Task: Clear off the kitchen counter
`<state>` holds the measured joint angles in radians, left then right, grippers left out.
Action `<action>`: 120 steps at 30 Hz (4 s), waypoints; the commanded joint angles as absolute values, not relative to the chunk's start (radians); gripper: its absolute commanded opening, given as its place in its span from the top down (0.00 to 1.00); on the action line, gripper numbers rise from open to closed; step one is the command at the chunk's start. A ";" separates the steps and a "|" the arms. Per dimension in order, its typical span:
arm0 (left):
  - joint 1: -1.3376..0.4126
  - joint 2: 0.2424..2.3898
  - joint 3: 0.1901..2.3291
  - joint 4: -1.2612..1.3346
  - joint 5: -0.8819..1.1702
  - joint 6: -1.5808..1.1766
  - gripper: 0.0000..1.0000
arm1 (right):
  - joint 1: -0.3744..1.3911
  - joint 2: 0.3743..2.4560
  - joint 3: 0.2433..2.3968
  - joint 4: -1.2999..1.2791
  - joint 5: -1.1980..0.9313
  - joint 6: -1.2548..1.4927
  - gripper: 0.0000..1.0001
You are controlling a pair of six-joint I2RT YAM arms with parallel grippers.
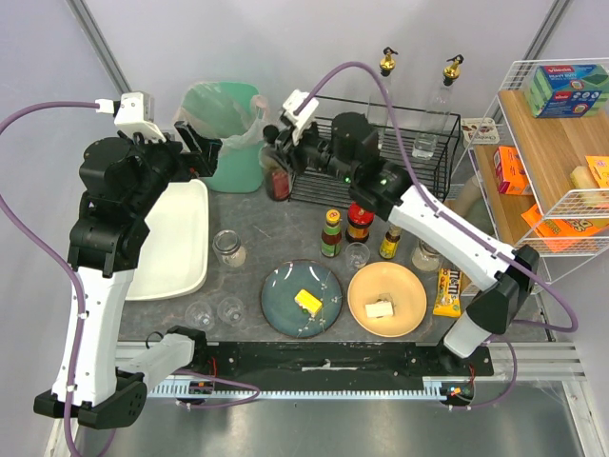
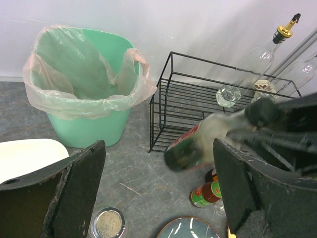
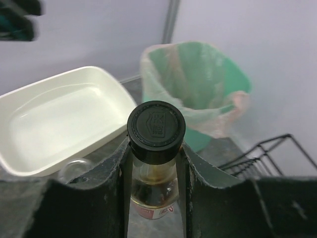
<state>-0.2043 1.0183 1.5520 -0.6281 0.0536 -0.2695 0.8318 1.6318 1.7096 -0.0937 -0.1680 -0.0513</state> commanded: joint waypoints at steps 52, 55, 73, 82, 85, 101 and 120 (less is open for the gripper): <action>-0.201 1.086 1.577 -0.589 0.005 -0.250 0.06 | 0.453 2.046 2.209 0.388 -0.035 -0.005 1.00; -0.201 1.086 1.575 -0.589 0.003 -0.250 0.06 | 0.451 2.054 2.198 0.394 -0.035 -0.002 1.00; -0.201 1.081 1.577 -0.595 0.005 -0.256 0.06 | 0.446 2.097 2.215 0.515 0.086 0.072 1.00; -0.202 1.078 1.575 -0.595 0.005 -0.255 0.06 | 0.446 2.126 2.237 0.532 0.092 0.081 1.00; -0.202 1.081 1.577 -0.595 0.005 -0.252 0.06 | 0.446 2.163 2.299 0.525 0.104 0.063 1.00; -0.201 1.101 1.586 -0.600 0.005 -0.250 0.06 | 0.445 2.189 2.310 0.557 0.123 0.038 1.00; -0.201 1.108 1.585 -0.600 0.005 -0.239 0.06 | 0.446 2.105 2.033 0.650 0.084 0.109 1.00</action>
<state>-0.2043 1.1065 1.5536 -0.6266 0.0086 -0.2687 0.4477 2.2189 2.0430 0.4915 0.0982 0.0841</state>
